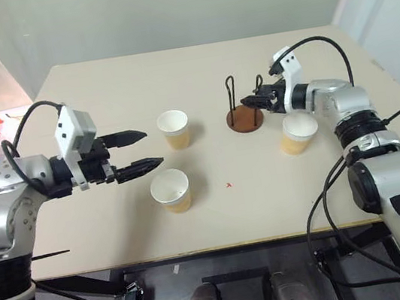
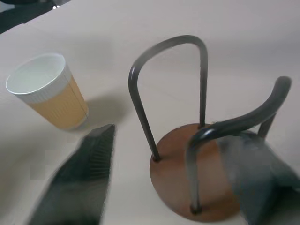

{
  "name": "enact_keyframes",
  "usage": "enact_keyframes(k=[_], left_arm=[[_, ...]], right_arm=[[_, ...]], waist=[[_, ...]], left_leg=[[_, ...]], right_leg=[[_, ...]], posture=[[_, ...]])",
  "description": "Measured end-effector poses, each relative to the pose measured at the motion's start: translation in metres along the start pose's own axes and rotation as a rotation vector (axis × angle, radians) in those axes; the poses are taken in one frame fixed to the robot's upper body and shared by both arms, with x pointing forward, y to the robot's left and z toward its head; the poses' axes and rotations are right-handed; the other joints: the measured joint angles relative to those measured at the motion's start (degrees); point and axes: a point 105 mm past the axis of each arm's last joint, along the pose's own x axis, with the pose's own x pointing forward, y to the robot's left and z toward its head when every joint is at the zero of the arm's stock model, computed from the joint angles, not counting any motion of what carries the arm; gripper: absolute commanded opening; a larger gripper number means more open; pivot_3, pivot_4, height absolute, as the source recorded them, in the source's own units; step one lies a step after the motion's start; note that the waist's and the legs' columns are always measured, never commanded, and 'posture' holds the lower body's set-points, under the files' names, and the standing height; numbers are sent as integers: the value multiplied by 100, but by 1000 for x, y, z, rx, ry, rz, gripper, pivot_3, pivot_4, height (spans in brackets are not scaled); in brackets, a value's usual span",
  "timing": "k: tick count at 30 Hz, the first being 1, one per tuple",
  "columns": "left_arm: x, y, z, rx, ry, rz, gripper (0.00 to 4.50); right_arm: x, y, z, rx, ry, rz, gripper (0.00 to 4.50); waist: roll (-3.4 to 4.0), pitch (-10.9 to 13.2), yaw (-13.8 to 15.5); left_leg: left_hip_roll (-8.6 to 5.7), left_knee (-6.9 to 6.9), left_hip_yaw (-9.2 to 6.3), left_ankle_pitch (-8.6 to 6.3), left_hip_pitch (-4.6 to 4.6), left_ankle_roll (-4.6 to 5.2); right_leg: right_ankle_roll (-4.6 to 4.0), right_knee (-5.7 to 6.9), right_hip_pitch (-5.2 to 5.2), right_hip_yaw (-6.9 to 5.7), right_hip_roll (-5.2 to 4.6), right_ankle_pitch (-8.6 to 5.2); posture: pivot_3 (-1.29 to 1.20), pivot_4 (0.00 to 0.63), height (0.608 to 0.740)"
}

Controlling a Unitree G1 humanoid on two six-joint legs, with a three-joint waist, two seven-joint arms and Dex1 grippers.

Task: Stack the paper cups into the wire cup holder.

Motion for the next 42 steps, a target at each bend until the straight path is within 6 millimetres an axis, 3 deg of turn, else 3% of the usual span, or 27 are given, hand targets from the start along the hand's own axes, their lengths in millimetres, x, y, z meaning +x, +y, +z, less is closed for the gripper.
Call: enact_keyframes(k=[7, 8, 14, 19, 26, 29, 36, 42], left_arm=[[0, 1, -1, -2, 4, 13, 3979], [0, 1, -1, -2, 4, 13, 3979], [-1, 1, -1, 1, 9, 15, 3979], [-1, 2, 4, 20, 13, -3, 3979], [-13, -13, 15, 64, 68, -150, 3979], [-17, -29, 17, 85, 108, -258, 3979], [-11, -37, 9, 58, 116, -311, 3979], [-5, -42, 4, 46, 123, -328, 3979]], right_arm=[[0, 0, -3, 4, 9, 6, 117], [0, 0, -3, 2, 7, 7, 25], [0, 9, 2, 2, 4, 57, 25], [-9, 36, 5, -6, -66, 224, 25], [-57, 66, -2, -65, -43, 378, 25], [-75, 92, -8, -109, -4, 471, 25], [-78, 128, -22, -138, 19, 543, 25], [-75, 139, -32, -161, 71, 572, 25]], waist=[[0, 0, -5], [1, 0, -5], [0, 0, -9], [0, 0, -3], [-1, 0, 5], [-1, -1, -20], [-3, -2, -48], [-9, -5, -48]], left_leg=[[2, 0, 0, -7, 0, -9], [2, 0, 1, -7, 0, -10], [2, 0, 0, -8, 1, -11], [1, 0, 0, -5, -6, -4], [-1, 3, -1, -3, -11, -5], [2, 3, 0, -3, 2, -8], [12, 3, -1, 41, 11, -5], [4, 6, 0, 49, 7, -1]], right_leg=[[0, 0, -1, 0, 1, 0], [0, 0, -1, 0, 1, 0], [0, 0, -1, -1, 1, 0], [-4, -4, 0, -6, 2, -2], [-4, -10, 3, -8, 3, -4], [0, -8, 10, -3, 9, -6], [-4, 1, 14, 5, 15, -3], [-11, -2, 15, 13, 15, 1]], posture=[[0, 150, 740], [0, 150, 740], [0, 150, 740], [0, 150, 740], [0, 150, 740], [0, 150, 740], [0, 150, 740], [0, 150, 740]])
